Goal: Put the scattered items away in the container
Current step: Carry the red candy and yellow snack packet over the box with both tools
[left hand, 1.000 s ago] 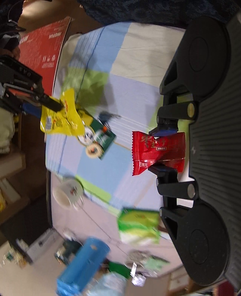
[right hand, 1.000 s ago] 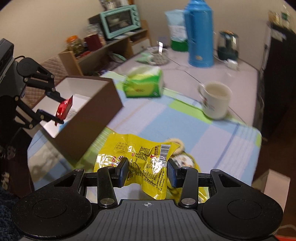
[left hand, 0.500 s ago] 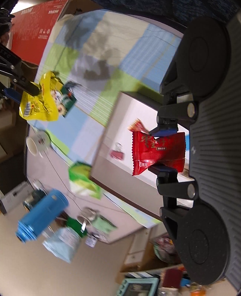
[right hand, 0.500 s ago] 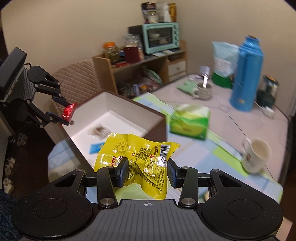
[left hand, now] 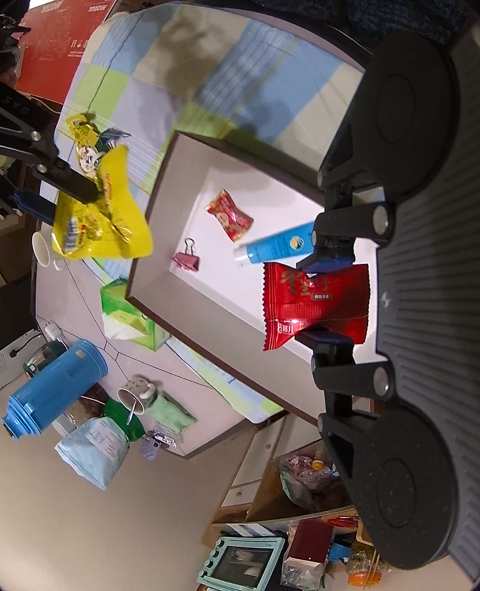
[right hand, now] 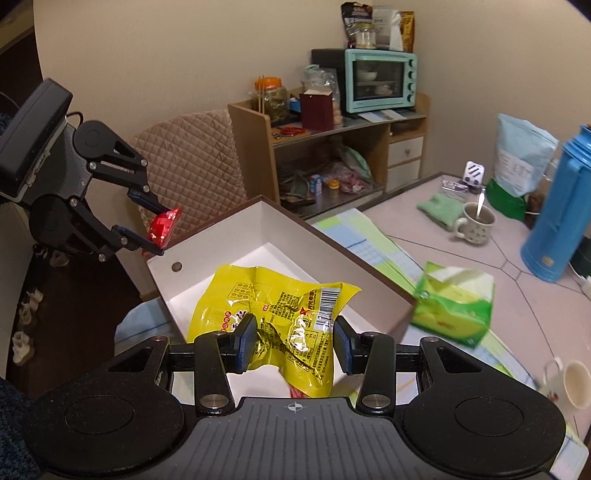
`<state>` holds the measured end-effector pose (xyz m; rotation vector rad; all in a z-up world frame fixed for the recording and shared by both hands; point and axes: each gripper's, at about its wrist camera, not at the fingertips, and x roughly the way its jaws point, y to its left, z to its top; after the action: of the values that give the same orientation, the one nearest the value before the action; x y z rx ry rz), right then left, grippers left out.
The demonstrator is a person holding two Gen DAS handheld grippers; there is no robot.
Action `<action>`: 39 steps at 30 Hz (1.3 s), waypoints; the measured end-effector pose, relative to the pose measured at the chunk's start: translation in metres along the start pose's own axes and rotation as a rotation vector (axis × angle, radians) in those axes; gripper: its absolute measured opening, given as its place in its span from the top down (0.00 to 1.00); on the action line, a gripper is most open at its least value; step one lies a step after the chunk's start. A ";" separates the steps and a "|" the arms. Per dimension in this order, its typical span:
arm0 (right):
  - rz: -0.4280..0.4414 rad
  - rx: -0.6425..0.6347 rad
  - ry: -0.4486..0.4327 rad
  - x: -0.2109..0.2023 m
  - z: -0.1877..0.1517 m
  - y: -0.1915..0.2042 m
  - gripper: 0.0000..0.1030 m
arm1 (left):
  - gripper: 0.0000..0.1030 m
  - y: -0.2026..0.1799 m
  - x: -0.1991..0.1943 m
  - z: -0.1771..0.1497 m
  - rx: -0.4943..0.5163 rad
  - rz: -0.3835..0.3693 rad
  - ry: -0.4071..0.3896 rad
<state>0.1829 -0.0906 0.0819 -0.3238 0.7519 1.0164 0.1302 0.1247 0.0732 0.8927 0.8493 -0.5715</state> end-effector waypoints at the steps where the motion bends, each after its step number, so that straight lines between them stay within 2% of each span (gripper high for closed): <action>1: 0.000 -0.001 0.005 0.006 0.004 0.000 0.58 | 0.73 0.004 0.002 -0.002 0.002 -0.001 0.000; 15: -0.019 0.037 0.112 0.082 0.038 -0.015 0.58 | 0.73 0.055 0.057 -0.012 0.032 -0.058 0.006; 30: -0.094 0.187 0.262 0.170 0.041 -0.051 0.58 | 0.73 0.089 0.158 -0.009 0.069 -0.184 0.053; 39: -0.104 0.199 0.344 0.198 0.034 -0.060 0.58 | 0.73 0.090 0.202 -0.014 0.118 -0.226 0.111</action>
<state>0.3097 0.0268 -0.0378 -0.3654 1.1266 0.7882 0.3023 0.1656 -0.0596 0.9482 1.0335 -0.7803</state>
